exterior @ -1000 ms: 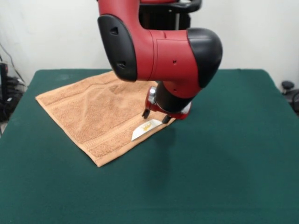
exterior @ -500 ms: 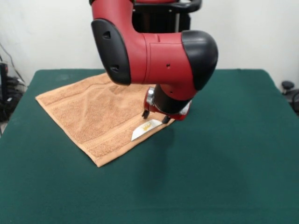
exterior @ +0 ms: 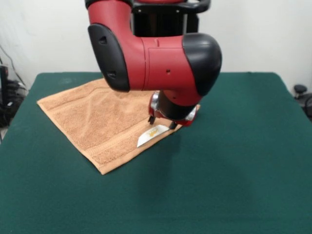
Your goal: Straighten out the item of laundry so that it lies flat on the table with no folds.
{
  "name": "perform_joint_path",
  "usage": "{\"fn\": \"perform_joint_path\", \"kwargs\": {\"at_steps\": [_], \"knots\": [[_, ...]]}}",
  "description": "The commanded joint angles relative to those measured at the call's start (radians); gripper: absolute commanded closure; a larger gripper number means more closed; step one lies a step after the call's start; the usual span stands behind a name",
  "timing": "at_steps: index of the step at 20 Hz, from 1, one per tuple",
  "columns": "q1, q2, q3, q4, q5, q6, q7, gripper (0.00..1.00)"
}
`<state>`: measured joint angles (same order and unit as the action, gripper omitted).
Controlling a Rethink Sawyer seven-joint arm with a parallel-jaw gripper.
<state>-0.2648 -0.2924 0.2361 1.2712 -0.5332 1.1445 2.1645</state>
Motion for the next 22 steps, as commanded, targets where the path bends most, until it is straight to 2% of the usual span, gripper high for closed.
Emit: {"fn": "perform_joint_path", "kwargs": {"at_steps": [1,6,13,22], "knots": [[-0.011,0.117,0.209,-0.164,-0.043,-0.428,-0.189,0.00],[-0.019,0.078,0.196,-0.097,-0.049,-0.420,-0.130,0.00],[-0.057,-0.025,0.199,0.055,-0.040,-0.406,-0.134,0.00],[-0.090,-0.194,0.178,0.306,0.000,-0.419,-0.078,0.00]]}}
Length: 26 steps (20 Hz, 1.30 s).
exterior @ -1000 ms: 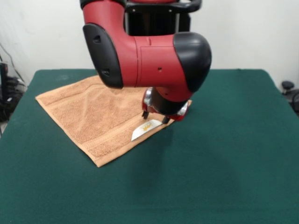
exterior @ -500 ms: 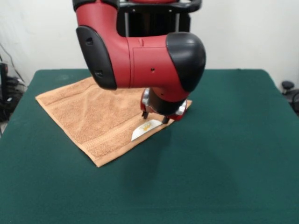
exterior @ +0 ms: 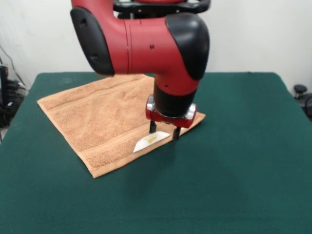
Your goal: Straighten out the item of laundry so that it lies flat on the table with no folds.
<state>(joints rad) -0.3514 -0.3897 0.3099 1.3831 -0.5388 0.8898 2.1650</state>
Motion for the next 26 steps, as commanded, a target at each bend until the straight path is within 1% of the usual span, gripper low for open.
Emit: {"fn": "perform_joint_path", "kwargs": {"at_steps": [1,5,10,14,18,22,26], "knots": [[-0.007,-0.113,0.103,0.219,0.010,-0.166,-0.076,0.00],[-0.014,-0.149,0.095,0.278,0.019,-0.180,-0.077,0.00],[-0.010,-0.155,0.090,0.293,0.022,-0.196,-0.069,0.00],[-0.001,-0.144,0.069,0.315,0.015,-0.250,-0.011,0.00],[0.019,-0.107,0.034,0.309,-0.021,-0.338,0.045,0.00],[0.060,-0.029,-0.016,0.248,-0.060,-0.407,0.081,0.00],[0.096,0.041,-0.050,0.190,-0.062,-0.458,0.096,0.00]]}}
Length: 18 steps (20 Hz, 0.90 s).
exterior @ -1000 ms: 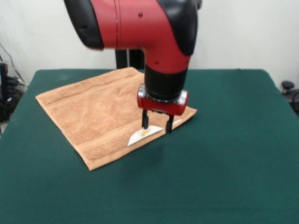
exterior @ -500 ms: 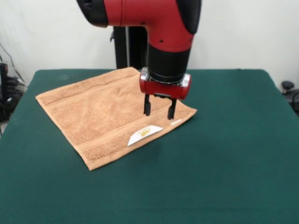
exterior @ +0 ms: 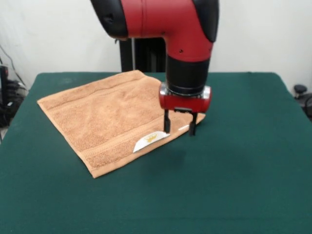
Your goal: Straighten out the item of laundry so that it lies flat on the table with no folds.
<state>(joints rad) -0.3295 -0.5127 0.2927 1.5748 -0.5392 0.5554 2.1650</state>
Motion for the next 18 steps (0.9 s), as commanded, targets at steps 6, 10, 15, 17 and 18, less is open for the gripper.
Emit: {"fn": "perform_joint_path", "kwargs": {"at_steps": [6,10,15,17,18], "knots": [[0.119,0.237,-0.073,-0.073,-0.032,-0.156,0.098,0.00],[0.125,0.236,-0.091,-0.059,-0.024,-0.177,0.092,0.00],[0.096,0.153,-0.077,0.038,-0.015,-0.165,0.055,0.00],[0.073,0.095,-0.058,0.091,-0.004,-0.136,0.027,0.00],[0.062,0.069,-0.049,0.112,0.001,-0.124,0.014,0.00]]}}
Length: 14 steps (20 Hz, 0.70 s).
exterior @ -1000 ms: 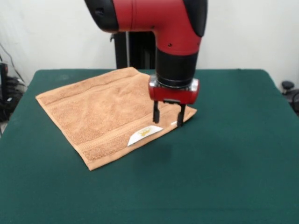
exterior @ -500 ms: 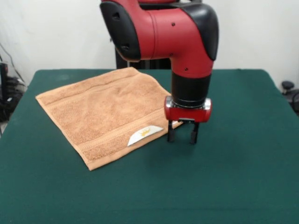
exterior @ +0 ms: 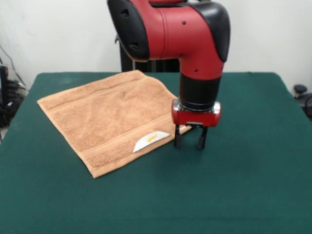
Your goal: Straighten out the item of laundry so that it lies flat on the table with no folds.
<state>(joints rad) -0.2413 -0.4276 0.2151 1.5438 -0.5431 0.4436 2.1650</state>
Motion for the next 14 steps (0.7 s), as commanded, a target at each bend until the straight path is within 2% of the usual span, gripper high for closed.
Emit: {"fn": "perform_joint_path", "kwargs": {"at_steps": [1,9,14], "knots": [[-0.035,-0.040,0.036,0.161,0.012,0.002,0.005,0.00],[-0.102,-0.194,0.097,0.267,0.052,0.083,-0.061,0.00],[-0.120,-0.200,0.108,0.271,0.053,0.083,-0.063,0.00]]}}
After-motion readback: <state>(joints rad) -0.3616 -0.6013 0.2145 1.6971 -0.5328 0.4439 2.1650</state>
